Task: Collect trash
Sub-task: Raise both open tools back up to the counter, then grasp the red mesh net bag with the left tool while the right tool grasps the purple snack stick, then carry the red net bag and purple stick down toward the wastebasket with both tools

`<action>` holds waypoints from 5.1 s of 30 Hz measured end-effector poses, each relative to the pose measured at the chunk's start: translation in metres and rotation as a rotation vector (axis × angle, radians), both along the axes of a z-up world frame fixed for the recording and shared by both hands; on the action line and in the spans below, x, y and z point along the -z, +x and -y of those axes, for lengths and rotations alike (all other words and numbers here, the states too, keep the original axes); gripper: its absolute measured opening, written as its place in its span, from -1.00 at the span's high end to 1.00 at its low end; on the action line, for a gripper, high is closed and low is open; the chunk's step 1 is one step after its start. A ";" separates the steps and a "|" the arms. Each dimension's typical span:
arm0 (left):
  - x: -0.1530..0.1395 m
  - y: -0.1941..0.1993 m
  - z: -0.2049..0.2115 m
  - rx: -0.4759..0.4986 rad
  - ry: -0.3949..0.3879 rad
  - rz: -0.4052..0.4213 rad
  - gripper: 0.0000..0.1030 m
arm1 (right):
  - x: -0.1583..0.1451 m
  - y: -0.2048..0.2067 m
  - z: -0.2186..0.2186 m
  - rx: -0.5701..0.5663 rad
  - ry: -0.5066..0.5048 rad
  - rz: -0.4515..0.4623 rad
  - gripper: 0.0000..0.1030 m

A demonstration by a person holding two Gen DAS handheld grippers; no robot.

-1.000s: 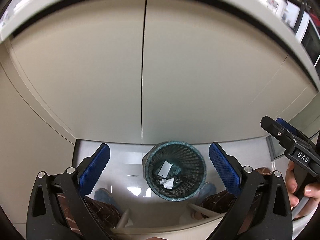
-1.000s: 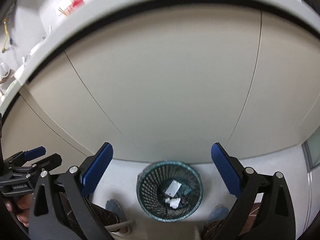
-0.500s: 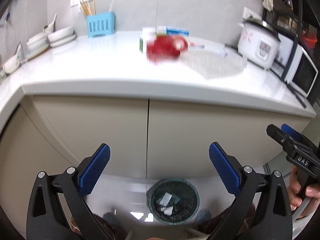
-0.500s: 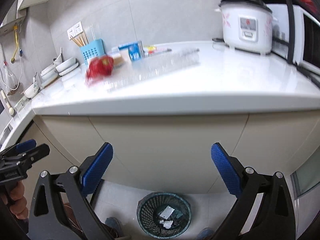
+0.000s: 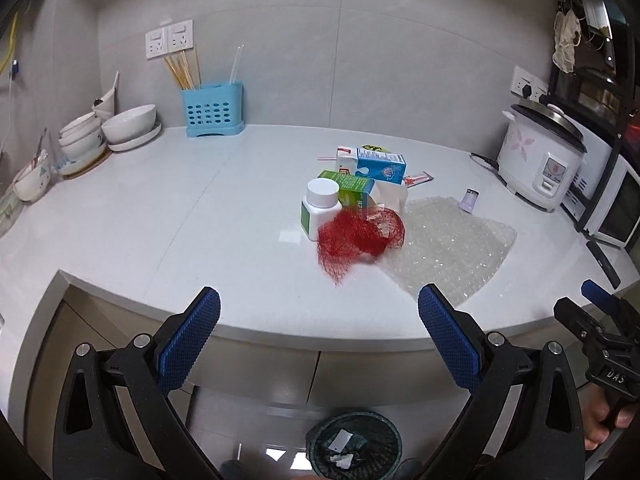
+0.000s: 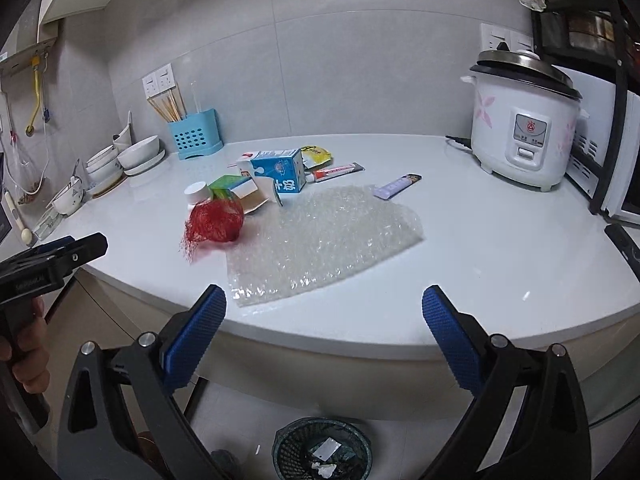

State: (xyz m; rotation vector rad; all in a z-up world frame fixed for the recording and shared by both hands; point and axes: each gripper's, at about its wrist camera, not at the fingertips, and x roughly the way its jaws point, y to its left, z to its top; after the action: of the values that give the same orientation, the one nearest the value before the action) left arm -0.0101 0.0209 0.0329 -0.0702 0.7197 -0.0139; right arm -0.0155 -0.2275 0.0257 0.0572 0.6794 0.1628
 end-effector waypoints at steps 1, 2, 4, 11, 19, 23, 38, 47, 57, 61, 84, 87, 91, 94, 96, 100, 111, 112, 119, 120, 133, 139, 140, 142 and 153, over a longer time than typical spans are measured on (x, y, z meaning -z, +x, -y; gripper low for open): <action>-0.002 0.007 0.000 -0.001 0.003 -0.009 -0.89 | -0.003 0.007 0.000 0.000 0.000 -0.010 -0.84; -0.002 0.014 -0.001 -0.001 0.006 -0.015 -0.89 | -0.006 0.016 0.001 0.001 0.005 -0.020 -0.84; -0.004 0.027 0.000 -0.001 0.008 -0.026 -0.89 | -0.010 0.030 0.003 0.010 0.011 -0.039 -0.84; 0.012 0.072 0.013 -0.009 -0.006 -0.091 -0.89 | -0.009 0.087 0.021 0.049 -0.029 -0.108 -0.84; 0.046 0.121 0.037 -0.025 0.021 -0.163 -0.89 | 0.027 0.132 0.047 0.076 -0.024 -0.216 -0.84; 0.057 0.135 0.043 -0.033 0.026 -0.175 -0.89 | 0.040 0.155 0.064 0.117 0.004 -0.247 -0.84; 0.081 0.172 0.063 -0.068 0.090 -0.199 -0.85 | 0.061 0.287 0.068 0.208 -0.066 -0.407 -0.83; 0.096 0.179 0.068 -0.035 0.042 -0.255 -0.30 | 0.089 0.326 0.065 0.227 -0.099 -0.499 -0.41; 0.081 0.167 0.068 0.007 0.028 -0.213 0.58 | 0.086 0.323 0.079 0.290 -0.096 -0.479 0.59; 0.076 0.162 0.066 0.025 0.030 -0.203 0.75 | 0.085 0.317 0.084 0.292 -0.076 -0.466 0.67; 0.037 0.120 0.068 0.079 0.018 -0.125 0.80 | 0.014 0.238 0.091 0.278 -0.014 -0.253 0.69; 0.027 0.111 0.069 0.081 0.015 -0.110 0.80 | 0.001 0.218 0.086 0.257 0.002 -0.231 0.69; 0.012 0.099 0.069 0.083 0.016 -0.087 0.80 | -0.018 0.188 0.073 0.227 -0.004 -0.183 0.69; 0.002 0.088 0.067 0.076 0.021 -0.069 0.80 | -0.029 0.166 0.064 0.207 -0.014 -0.154 0.69; -0.003 0.080 0.065 0.072 0.021 -0.060 0.80 | -0.034 0.150 0.060 0.196 -0.011 -0.139 0.69; -0.007 0.062 0.063 0.076 0.021 -0.052 0.79 | -0.037 0.122 0.053 0.177 0.000 -0.115 0.69; 0.002 0.008 0.060 0.105 0.024 -0.036 0.79 | -0.029 0.050 0.031 0.125 -0.018 -0.051 0.69; 0.004 0.001 0.061 0.113 0.024 -0.035 0.79 | -0.026 0.042 0.028 0.119 -0.014 -0.047 0.69; 0.020 -0.038 0.055 0.146 -0.011 -0.036 0.79 | -0.001 -0.007 0.010 0.064 -0.011 -0.044 0.69; 0.023 -0.043 0.055 0.155 -0.012 -0.038 0.79 | 0.003 -0.014 0.008 0.062 -0.017 -0.040 0.69; 0.093 -0.083 0.046 0.171 -0.054 -0.100 0.79 | 0.071 -0.086 -0.020 0.008 -0.059 -0.020 0.69; 0.139 -0.096 0.042 0.170 -0.065 -0.128 0.78 | 0.117 -0.103 -0.036 -0.012 -0.058 -0.055 0.69; 0.149 -0.097 0.041 0.181 -0.075 -0.137 0.78 | 0.127 -0.104 -0.036 -0.010 -0.049 -0.072 0.69; 0.170 -0.098 0.040 0.199 -0.078 -0.161 0.78 | 0.146 -0.104 -0.037 -0.007 -0.048 -0.102 0.69; 0.261 -0.099 0.049 0.231 -0.060 -0.222 0.78 | 0.242 -0.114 -0.033 0.036 -0.043 -0.228 0.69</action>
State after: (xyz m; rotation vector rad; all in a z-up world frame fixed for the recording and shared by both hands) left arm -0.1087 -0.0286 -0.2286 -0.0460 0.9462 -0.2519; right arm -0.1298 -0.1942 -0.2166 0.0471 0.9087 0.1075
